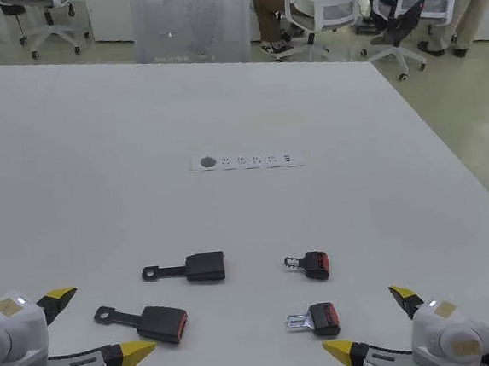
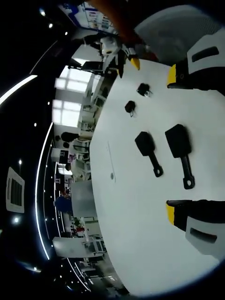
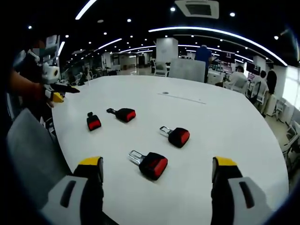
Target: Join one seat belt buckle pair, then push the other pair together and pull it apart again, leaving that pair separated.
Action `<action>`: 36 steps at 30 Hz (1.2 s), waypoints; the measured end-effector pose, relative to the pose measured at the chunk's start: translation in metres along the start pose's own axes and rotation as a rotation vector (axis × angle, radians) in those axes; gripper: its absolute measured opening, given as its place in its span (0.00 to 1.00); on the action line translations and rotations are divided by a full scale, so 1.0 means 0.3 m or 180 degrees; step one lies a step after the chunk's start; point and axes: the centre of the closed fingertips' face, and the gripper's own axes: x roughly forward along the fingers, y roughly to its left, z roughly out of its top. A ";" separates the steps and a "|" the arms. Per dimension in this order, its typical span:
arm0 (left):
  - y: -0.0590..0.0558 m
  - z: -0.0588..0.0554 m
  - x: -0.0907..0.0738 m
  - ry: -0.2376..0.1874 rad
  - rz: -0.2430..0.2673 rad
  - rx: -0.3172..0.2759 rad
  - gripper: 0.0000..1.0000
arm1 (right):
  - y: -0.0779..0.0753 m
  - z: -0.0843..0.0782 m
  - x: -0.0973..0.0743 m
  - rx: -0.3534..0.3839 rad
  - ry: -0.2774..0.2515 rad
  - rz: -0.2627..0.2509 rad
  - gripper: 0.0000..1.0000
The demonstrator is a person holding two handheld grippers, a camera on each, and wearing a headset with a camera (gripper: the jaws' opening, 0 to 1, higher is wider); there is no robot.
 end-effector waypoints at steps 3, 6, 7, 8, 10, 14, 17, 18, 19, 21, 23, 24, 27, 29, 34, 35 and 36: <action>-0.006 -0.005 0.001 0.0014 -0.0008 -0.0001 1.00 | 0.001 -0.002 0.001 0.0012 0.0000 0.0007 0.98; -0.010 -0.006 0.001 0.0017 -0.0004 -0.0002 1.00 | 0.004 -0.007 0.003 0.0012 0.0008 0.0020 0.98; -0.010 -0.007 0.001 0.0016 -0.0003 -0.0008 1.00 | 0.006 -0.006 0.003 0.0013 0.0012 0.0023 0.98; -0.010 -0.007 0.001 0.0016 -0.0001 -0.0010 1.00 | 0.006 -0.007 0.004 0.0015 0.0013 0.0025 0.98; -0.009 -0.008 0.001 0.0018 0.0003 -0.0010 1.00 | 0.005 -0.007 0.005 0.0017 0.0011 0.0025 0.98; -0.006 -0.008 0.002 0.0013 0.0011 -0.0021 1.00 | 0.003 -0.005 0.005 0.0018 0.0013 0.0028 0.97; -0.006 -0.007 0.005 0.0010 0.0012 -0.0026 1.00 | -0.005 -0.006 0.007 0.0018 0.0012 0.0025 0.97; -0.007 -0.007 0.006 0.0010 0.0011 -0.0028 1.00 | -0.006 -0.006 0.007 0.0018 0.0010 0.0024 0.97; -0.007 -0.007 0.006 0.0011 0.0011 -0.0027 1.00 | -0.006 -0.005 0.006 0.0015 0.0010 0.0023 0.97; -0.010 -0.007 0.008 0.0015 0.0012 -0.0024 1.00 | -0.008 -0.005 0.006 0.0017 0.0008 0.0023 0.97; -0.011 -0.006 0.009 0.0014 0.0010 -0.0029 1.00 | -0.009 -0.005 0.006 0.0021 0.0010 0.0022 0.97; -0.012 -0.006 0.010 0.0011 0.0011 -0.0030 1.00 | -0.009 -0.006 0.006 0.0019 0.0012 0.0022 0.97; -0.013 -0.005 0.010 0.0014 0.0012 -0.0032 1.00 | -0.007 -0.006 0.005 0.0022 0.0015 0.0030 0.97; -0.013 -0.004 0.010 0.0015 0.0015 -0.0030 1.00 | -0.009 -0.008 0.006 0.0017 0.0019 0.0034 0.97; -0.013 0.000 0.012 0.0005 0.0020 -0.0039 1.00 | -0.012 -0.008 0.009 0.0019 0.0019 0.0040 0.97; -0.012 0.000 0.012 0.0003 0.0021 -0.0043 1.00 | -0.010 -0.005 0.009 0.0023 0.0016 0.0046 0.97; -0.012 0.000 0.013 0.0003 0.0022 -0.0042 1.00 | -0.010 -0.004 0.009 0.0020 0.0014 0.0045 0.97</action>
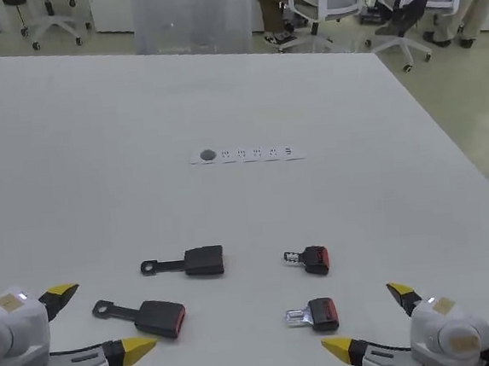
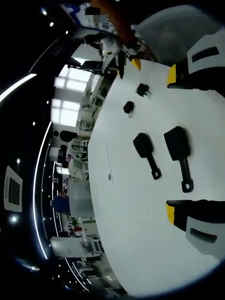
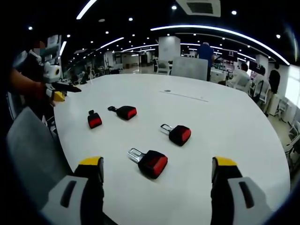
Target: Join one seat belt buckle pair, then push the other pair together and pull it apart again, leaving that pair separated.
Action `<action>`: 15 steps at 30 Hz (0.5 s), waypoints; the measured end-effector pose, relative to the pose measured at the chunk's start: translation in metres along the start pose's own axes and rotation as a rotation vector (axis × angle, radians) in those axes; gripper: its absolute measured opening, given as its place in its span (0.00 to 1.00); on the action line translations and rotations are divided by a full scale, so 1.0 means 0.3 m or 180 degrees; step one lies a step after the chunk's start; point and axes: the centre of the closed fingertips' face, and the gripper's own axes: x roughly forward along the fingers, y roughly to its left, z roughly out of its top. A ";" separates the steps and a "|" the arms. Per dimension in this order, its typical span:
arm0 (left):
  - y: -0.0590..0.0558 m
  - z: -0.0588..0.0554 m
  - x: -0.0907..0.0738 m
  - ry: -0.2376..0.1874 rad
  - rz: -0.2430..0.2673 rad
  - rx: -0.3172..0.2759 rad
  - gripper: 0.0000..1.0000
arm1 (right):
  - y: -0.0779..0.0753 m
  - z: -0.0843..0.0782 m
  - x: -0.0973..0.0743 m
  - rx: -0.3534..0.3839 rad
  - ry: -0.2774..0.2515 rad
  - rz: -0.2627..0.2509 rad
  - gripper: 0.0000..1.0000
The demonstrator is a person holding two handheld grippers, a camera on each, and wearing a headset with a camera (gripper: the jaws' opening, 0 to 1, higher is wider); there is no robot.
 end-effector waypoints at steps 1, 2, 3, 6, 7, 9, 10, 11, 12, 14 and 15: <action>-0.001 0.000 0.001 0.0002 -0.0001 0.0000 1.00 | 0.000 0.000 0.001 -0.0003 0.0001 0.0001 0.97; -0.001 0.000 0.001 0.0002 -0.0001 0.0002 1.00 | 0.000 0.000 0.002 -0.0001 0.0003 0.0006 0.97; -0.001 -0.001 0.002 0.0006 0.0000 0.0002 1.00 | 0.000 0.000 0.002 -0.0001 0.0004 0.0011 0.97; -0.001 -0.001 0.004 0.0007 0.0000 0.0004 1.00 | -0.001 -0.003 0.004 -0.0006 0.0012 0.0018 0.97; -0.001 0.000 0.005 0.0006 -0.0001 0.0001 1.00 | -0.001 -0.003 0.005 -0.0004 0.0013 0.0020 0.97; 0.000 0.001 0.006 0.0006 0.0004 0.0004 1.00 | -0.005 -0.002 0.006 -0.0015 0.0011 0.0013 0.97; 0.000 0.001 0.006 0.0006 0.0005 0.0003 1.00 | -0.005 -0.002 0.006 -0.0011 0.0012 0.0020 0.97; 0.000 0.002 0.007 0.0005 0.0003 0.0001 1.00 | -0.006 -0.002 0.007 -0.0010 0.0015 0.0023 0.97; 0.000 0.002 0.007 0.0006 0.0005 0.0001 1.00 | -0.007 -0.002 0.008 -0.0016 0.0016 0.0024 0.97; 0.000 0.003 0.008 0.0006 0.0007 0.0000 1.00 | -0.006 0.000 0.008 -0.0008 0.0012 0.0033 0.97; 0.000 0.002 0.008 0.0007 0.0007 0.0000 1.00 | -0.006 0.001 0.008 -0.0014 0.0014 0.0032 0.97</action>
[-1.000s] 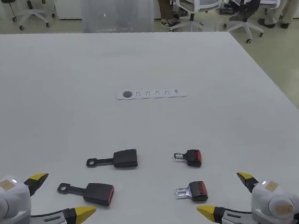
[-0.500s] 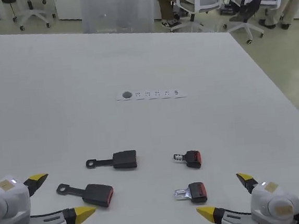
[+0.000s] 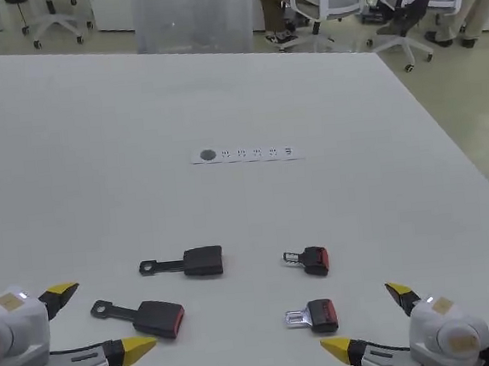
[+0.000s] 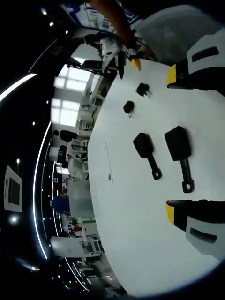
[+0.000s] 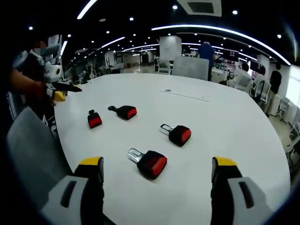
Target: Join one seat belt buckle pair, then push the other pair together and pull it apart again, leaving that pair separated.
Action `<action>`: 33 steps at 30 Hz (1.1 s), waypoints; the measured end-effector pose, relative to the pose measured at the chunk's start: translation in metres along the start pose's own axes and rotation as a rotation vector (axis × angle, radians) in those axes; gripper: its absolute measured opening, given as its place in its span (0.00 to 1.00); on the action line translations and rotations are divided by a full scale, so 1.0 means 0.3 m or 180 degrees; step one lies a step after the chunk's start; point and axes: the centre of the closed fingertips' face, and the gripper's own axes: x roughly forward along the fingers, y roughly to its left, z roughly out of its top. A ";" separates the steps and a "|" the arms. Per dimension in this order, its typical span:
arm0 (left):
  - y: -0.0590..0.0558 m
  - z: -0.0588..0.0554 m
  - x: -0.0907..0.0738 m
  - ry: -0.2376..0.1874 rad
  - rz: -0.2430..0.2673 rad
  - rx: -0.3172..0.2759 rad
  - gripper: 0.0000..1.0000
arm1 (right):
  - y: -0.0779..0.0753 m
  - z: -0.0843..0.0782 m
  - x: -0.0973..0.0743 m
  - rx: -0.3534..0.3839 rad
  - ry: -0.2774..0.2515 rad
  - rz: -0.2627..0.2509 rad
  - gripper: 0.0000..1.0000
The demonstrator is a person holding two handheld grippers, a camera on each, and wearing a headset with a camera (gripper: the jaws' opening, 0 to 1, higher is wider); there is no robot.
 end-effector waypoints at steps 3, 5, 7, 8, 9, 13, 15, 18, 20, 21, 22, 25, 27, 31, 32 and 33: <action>-0.001 -0.002 0.001 0.0010 0.0001 0.0003 1.00 | -0.003 -0.002 0.002 -0.0001 0.0003 0.0006 0.97; -0.001 -0.002 0.002 0.0015 0.0002 0.0005 1.00 | -0.005 -0.003 0.003 -0.0003 0.0006 0.0011 0.97; 0.000 -0.003 0.003 0.0020 0.0001 0.0006 1.00 | -0.005 -0.004 0.004 0.0001 0.0009 0.0021 0.97; 0.001 -0.003 0.005 0.0023 0.0001 0.0006 1.00 | -0.005 -0.005 0.004 -0.0002 0.0015 0.0026 0.97; 0.001 -0.003 0.006 0.0025 0.0000 0.0009 1.00 | -0.005 -0.005 0.005 -0.0003 0.0014 0.0030 0.97; 0.002 -0.002 0.012 0.0037 -0.0004 0.0017 1.00 | -0.007 -0.008 0.007 -0.0007 0.0028 0.0047 0.97; 0.002 0.000 0.014 0.0037 -0.0008 0.0020 1.00 | -0.008 -0.009 0.008 -0.0006 0.0034 0.0051 0.97; 0.001 0.000 0.017 0.0050 -0.0010 0.0024 1.00 | -0.008 -0.007 0.011 -0.0009 0.0036 0.0065 0.97; 0.001 0.000 0.018 0.0057 -0.0013 0.0029 1.00 | -0.009 -0.006 0.013 -0.0013 0.0040 0.0071 0.96; 0.002 0.000 0.019 0.0059 -0.0013 0.0028 1.00 | -0.010 -0.006 0.015 -0.0008 0.0040 0.0078 0.96; 0.002 0.000 0.019 0.0061 -0.0012 0.0029 1.00 | -0.011 -0.006 0.016 -0.0008 0.0040 0.0081 0.96; 0.004 -0.001 0.021 0.0070 -0.0010 0.0037 1.00 | -0.008 -0.002 0.019 -0.0012 0.0043 0.0093 0.96; 0.006 -0.002 0.023 0.0082 -0.0007 0.0053 1.00 | -0.006 -0.001 0.022 -0.0018 0.0050 0.0097 0.96; 0.008 0.000 0.026 0.0074 -0.0004 0.0046 1.00 | 0.004 -0.002 0.031 -0.0014 0.0053 0.0125 0.96; 0.007 -0.002 0.027 0.0080 -0.0008 0.0052 1.00 | 0.007 -0.003 0.032 -0.0015 0.0059 0.0134 0.96; 0.007 -0.003 0.027 0.0086 -0.0010 0.0056 1.00 | 0.008 -0.005 0.034 -0.0014 0.0063 0.0141 0.96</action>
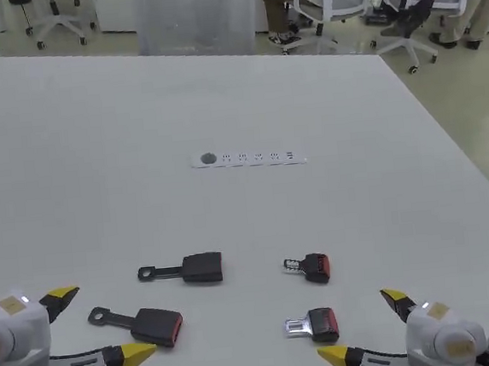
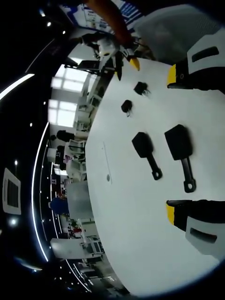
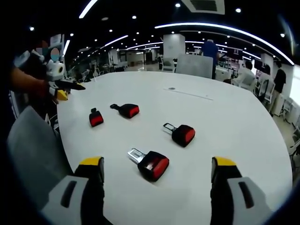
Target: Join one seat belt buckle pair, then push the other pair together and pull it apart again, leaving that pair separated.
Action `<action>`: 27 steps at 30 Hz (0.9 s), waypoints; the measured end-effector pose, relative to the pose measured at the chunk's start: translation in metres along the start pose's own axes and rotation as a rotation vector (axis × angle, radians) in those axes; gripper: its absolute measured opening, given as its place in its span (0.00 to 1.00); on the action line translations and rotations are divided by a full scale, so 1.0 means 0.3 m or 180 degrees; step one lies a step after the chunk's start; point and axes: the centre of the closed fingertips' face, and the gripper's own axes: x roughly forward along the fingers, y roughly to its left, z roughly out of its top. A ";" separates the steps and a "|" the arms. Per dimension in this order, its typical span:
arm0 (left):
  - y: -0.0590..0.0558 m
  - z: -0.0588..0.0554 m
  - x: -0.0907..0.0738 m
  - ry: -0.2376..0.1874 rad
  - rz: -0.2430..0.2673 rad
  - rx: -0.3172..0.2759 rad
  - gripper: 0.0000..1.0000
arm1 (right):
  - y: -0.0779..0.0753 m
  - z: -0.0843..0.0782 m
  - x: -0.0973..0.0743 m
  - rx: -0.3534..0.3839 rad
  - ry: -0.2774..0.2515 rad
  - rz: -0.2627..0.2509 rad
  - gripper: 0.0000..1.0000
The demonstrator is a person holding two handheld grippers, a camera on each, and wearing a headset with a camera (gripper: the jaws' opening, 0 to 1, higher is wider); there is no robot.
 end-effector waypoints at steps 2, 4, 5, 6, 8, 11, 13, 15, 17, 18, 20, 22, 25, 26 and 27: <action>0.000 -0.004 0.000 0.0011 0.0000 0.0004 1.00 | 0.000 -0.003 0.004 -0.0003 0.0004 0.0012 0.96; 0.000 -0.005 0.000 0.0014 -0.0001 0.0005 1.00 | 0.000 -0.005 0.006 -0.0005 0.0010 0.0023 0.96; 0.000 -0.006 0.000 0.0018 -0.0002 0.0002 1.00 | 0.002 -0.005 0.007 -0.0002 0.0007 0.0035 0.96; -0.001 -0.007 0.000 0.0024 -0.0007 0.0003 1.00 | 0.005 -0.002 0.007 0.0004 -0.0001 0.0054 0.96; -0.001 -0.009 0.002 0.0030 -0.0011 0.0008 1.00 | 0.009 -0.002 0.006 -0.0004 0.0012 0.0069 0.96; -0.003 -0.009 0.005 0.0031 -0.0024 0.0015 1.00 | 0.013 -0.007 0.010 -0.0013 0.0026 0.0106 0.96; -0.007 -0.011 0.009 0.0048 -0.0038 0.0026 1.00 | 0.020 -0.008 0.011 -0.0023 0.0044 0.0137 0.96; -0.010 -0.012 0.012 0.0064 -0.0048 0.0043 1.00 | 0.028 -0.009 0.014 -0.0050 0.0068 0.0180 0.96; -0.012 -0.014 0.015 0.0076 -0.0059 0.0054 1.00 | 0.030 -0.013 0.018 -0.0065 0.0084 0.0202 0.95; -0.014 -0.016 0.018 0.0082 -0.0074 0.0052 1.00 | 0.029 -0.014 0.020 -0.0077 0.0096 0.0213 0.94; -0.015 -0.018 0.023 0.0093 -0.0081 0.0056 1.00 | 0.036 -0.007 0.022 -0.0042 0.0075 0.0259 0.94; -0.016 -0.019 0.028 0.0102 -0.0091 0.0069 1.00 | 0.040 -0.007 0.026 -0.0060 0.0088 0.0289 0.94; -0.022 -0.017 0.034 0.0095 -0.0127 0.0104 1.00 | 0.047 -0.009 0.034 -0.0063 0.0105 0.0339 0.94; -0.024 -0.017 0.037 0.0096 -0.0142 0.0105 0.99 | 0.051 -0.008 0.037 -0.0068 0.0105 0.0356 0.94; -0.025 -0.018 0.040 0.0101 -0.0157 0.0099 0.99 | 0.053 -0.009 0.040 -0.0080 0.0114 0.0366 0.94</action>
